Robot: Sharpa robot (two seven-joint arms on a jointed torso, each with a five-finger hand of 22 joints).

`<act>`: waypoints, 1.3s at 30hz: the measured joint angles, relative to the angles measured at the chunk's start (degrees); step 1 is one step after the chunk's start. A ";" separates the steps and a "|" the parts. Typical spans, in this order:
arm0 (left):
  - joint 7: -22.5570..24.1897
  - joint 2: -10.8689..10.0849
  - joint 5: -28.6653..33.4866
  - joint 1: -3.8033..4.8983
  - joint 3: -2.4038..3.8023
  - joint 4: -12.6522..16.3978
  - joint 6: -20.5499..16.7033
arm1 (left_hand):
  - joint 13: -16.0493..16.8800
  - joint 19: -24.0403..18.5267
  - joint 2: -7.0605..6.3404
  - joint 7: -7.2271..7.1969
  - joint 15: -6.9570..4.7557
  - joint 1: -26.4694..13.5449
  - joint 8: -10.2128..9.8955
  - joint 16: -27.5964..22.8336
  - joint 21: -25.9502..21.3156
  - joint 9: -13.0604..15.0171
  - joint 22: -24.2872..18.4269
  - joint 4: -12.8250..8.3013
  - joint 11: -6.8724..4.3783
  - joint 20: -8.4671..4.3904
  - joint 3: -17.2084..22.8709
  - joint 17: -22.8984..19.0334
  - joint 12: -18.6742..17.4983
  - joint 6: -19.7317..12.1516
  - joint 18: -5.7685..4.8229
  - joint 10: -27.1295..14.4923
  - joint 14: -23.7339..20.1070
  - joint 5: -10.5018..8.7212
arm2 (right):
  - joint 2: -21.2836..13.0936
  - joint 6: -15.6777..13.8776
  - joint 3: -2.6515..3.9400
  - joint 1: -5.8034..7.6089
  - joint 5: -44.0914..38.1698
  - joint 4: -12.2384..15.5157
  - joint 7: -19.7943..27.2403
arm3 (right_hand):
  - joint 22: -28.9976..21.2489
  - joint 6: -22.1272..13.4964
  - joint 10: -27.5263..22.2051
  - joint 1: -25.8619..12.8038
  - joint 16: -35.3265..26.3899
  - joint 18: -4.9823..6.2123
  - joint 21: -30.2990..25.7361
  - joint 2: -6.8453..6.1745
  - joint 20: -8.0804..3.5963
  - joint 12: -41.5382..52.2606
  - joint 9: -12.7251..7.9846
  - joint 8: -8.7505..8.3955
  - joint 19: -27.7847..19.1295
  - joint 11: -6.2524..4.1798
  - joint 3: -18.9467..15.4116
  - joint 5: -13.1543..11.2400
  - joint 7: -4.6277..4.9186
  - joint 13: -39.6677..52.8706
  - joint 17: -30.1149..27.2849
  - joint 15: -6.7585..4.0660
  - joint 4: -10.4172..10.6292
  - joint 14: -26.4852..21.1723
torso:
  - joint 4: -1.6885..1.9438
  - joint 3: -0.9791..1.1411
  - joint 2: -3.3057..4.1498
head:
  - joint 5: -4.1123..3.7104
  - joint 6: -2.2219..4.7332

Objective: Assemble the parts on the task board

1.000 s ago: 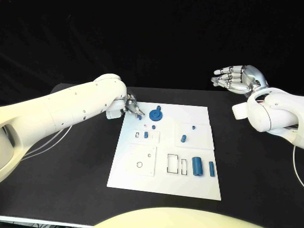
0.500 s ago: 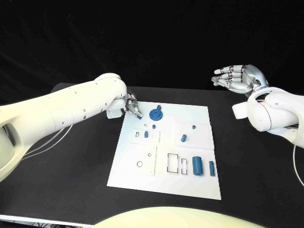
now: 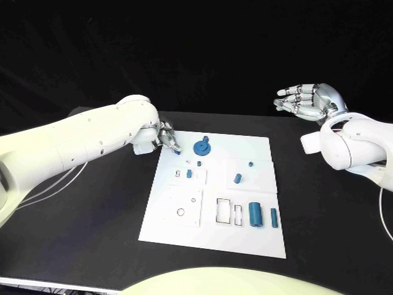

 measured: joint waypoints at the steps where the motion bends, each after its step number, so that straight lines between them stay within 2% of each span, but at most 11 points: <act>1: 0.00 -0.38 0.19 0.00 0.01 0.45 -0.04 | 0.00 0.00 -0.01 0.09 0.00 -0.01 0.00 0.00 0.00 0.00 0.00 -0.11 0.05 0.00 0.32 0.00 0.00 -0.09 0.00 0.05 0.00 -0.01 | -0.02 0.01 0.00 0.00 0.00 -0.01 0.00 | 0.00 0.00 0.00 0.00 0.00 -0.01 0.00 0.00 0.00 0.00 0.00 0.00 0.00 0.00 0.00 0.00 0.00 0.00 0.00 0.00 0.00 0.00 | 0.02 -0.01 0.00 | -0.02 0.00; 6: -0.18 -3.00 1.29 0.00 0.09 4.05 -0.38 | 0.15 0.00 -0.59 0.07 0.00 -0.55 1.04 0.00 0.00 0.01 0.10 -0.36 -0.10 0.00 1.46 0.00 0.24 -0.07 0.00 0.20 0.00 -0.06 | -0.11 0.08 0.00 -0.01 0.00 -0.05 -0.05 | 0.00 0.00 0.00 0.00 0.00 0.00 0.00 0.00 0.00 0.00 -0.05 0.00 0.00 0.00 0.00 0.00 0.00 0.00 -0.08 0.00 0.00 0.00 | 0.11 -0.02 -0.04 | -0.06 -0.17; 12: -0.46 -6.06 2.31 0.01 0.13 8.64 -1.04 | 0.55 0.00 -1.53 -0.07 0.00 -1.48 1.66 0.00 0.00 0.02 0.38 -0.72 -0.19 0.00 3.25 0.00 0.61 -0.18 0.00 0.70 0.00 0.08 | -0.21 0.17 0.00 -0.03 0.00 -0.06 -0.10 | 0.01 0.00 0.00 0.00 0.00 0.00 0.00 0.00 0.00 0.00 -0.05 0.00 0.00 0.00 0.00 0.00 0.00 0.00 -0.08 0.00 0.00 0.00 | 0.21 -0.02 -0.18 | 0.18 -0.35; 18: -0.63 -8.62 2.77 -0.13 0.13 12.97 -2.23 | 0.98 0.01 -1.87 -0.25 0.00 -1.82 1.80 0.00 0.00 0.03 0.59 -0.47 -0.21 -0.01 3.50 0.00 1.00 -0.14 0.00 1.12 0.00 0.09 | -0.31 0.27 0.00 -0.09 0.01 -0.07 -0.16 | -0.14 0.00 0.00 0.00 -0.22 -0.01 0.00 0.00 -0.15 0.00 -0.05 0.00 -0.15 0.00 -0.09 0.00 0.00 0.00 -0.14 0.00 -0.09 0.00 | 0.26 -0.10 -0.26 | 0.36 -0.58; 29: -0.55 -11.99 2.45 -1.44 0.04 18.99 -5.00 | 1.55 0.44 -2.67 -0.43 0.00 -3.15 2.47 0.00 0.17 0.04 1.08 -0.54 -0.40 -0.01 4.71 0.00 1.34 0.06 0.00 1.74 0.00 0.08 | -0.41 0.44 -0.01 -0.29 0.01 -0.08 -0.27 | -0.27 0.00 0.00 0.00 -0.22 -0.01 0.00 0.00 -0.01 -0.23 -0.05 0.00 -0.41 0.00 -0.16 0.00 0.00 0.00 -0.14 0.00 -0.16 0.00 | 0.28 -0.13 -0.21 | 0.62 -0.90; 30: -0.53 -12.20 2.35 -1.59 0.02 19.39 -5.25 | 1.56 0.43 -2.87 -0.43 0.00 -3.36 2.49 0.00 0.24 0.05 1.15 -2.05 -0.40 -0.01 6.46 0.00 1.34 0.06 0.00 1.74 0.00 0.07 | -0.42 0.46 -0.01 -0.31 0.01 -0.08 -0.28 | -0.28 0.00 0.00 0.00 -0.22 -0.01 0.00 0.00 -0.03 -0.23 -0.05 0.00 -0.43 0.00 -0.16 0.00 0.00 0.00 -0.15 0.00 -0.16 0.00 | 0.28 -0.12 -0.21 | 0.64 -0.93; 39: -0.45 -13.01 0.73 -2.93 -0.23 21.41 -7.42 | 1.65 0.59 -3.27 -0.44 0.00 -3.76 2.53 0.00 0.24 0.06 1.31 -1.82 -0.59 -0.16 6.69 0.00 1.60 0.07 0.00 1.94 0.00 0.03 | -0.43 0.60 -0.01 -0.38 0.01 -0.09 -0.37 | -0.39 0.00 0.00 0.00 -0.22 0.00 0.00 0.00 -0.21 -0.23 -0.10 0.00 -0.61 0.00 -0.16 0.00 0.00 0.00 -0.20 0.00 -0.16 0.00 | 0.25 -0.09 -0.19 | 0.81 -1.29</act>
